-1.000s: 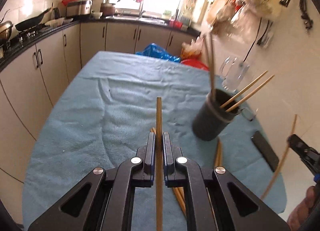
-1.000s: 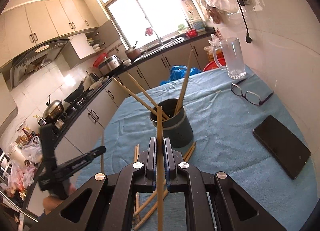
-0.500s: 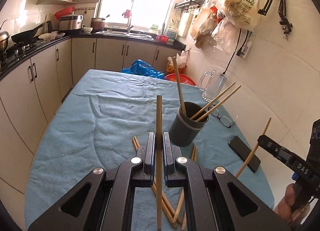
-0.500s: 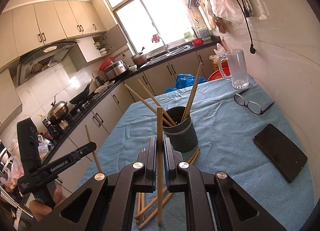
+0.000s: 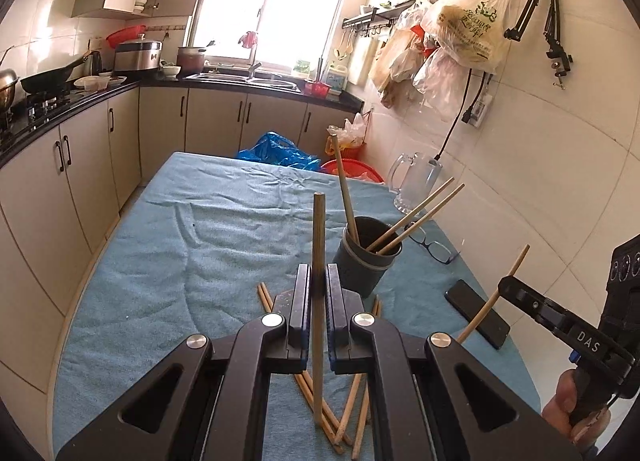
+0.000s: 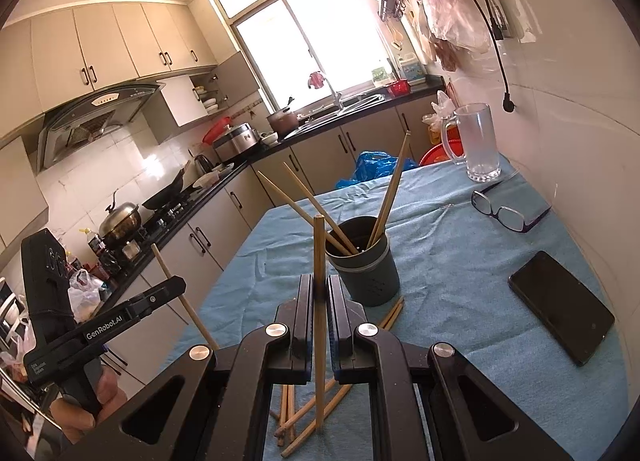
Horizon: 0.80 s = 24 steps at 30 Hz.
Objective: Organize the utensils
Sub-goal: 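Carry both upright chopsticks toward the black cup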
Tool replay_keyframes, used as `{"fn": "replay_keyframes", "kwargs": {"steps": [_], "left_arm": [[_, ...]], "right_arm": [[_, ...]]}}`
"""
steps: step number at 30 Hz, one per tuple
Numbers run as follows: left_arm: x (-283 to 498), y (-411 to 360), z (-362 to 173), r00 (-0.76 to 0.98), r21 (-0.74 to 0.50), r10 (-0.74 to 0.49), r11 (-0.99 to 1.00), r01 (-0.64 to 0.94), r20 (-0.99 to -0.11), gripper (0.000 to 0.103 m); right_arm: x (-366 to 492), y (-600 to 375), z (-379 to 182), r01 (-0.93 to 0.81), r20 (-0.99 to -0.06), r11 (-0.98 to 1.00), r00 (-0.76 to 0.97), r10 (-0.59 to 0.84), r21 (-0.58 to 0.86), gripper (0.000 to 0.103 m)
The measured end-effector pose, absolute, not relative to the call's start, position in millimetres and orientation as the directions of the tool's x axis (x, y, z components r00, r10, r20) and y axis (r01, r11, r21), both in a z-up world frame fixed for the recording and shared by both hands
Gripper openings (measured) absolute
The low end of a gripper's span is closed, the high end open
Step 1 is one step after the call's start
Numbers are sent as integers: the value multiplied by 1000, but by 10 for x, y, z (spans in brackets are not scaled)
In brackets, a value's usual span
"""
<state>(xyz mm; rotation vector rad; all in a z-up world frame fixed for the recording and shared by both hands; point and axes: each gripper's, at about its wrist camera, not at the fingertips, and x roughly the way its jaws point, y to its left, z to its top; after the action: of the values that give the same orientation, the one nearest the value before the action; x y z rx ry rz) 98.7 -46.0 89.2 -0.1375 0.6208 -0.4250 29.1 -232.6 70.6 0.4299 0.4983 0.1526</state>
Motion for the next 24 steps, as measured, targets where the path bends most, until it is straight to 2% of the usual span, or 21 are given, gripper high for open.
{"fn": "replay_keyframes", "kwargs": {"steps": [24], "left_arm": [[932,-500,971,729,-252,-444,896,365,-520,6]], "right_arm": [[258,-2344,746,-47,-415,899,876,246,434,7]]}}
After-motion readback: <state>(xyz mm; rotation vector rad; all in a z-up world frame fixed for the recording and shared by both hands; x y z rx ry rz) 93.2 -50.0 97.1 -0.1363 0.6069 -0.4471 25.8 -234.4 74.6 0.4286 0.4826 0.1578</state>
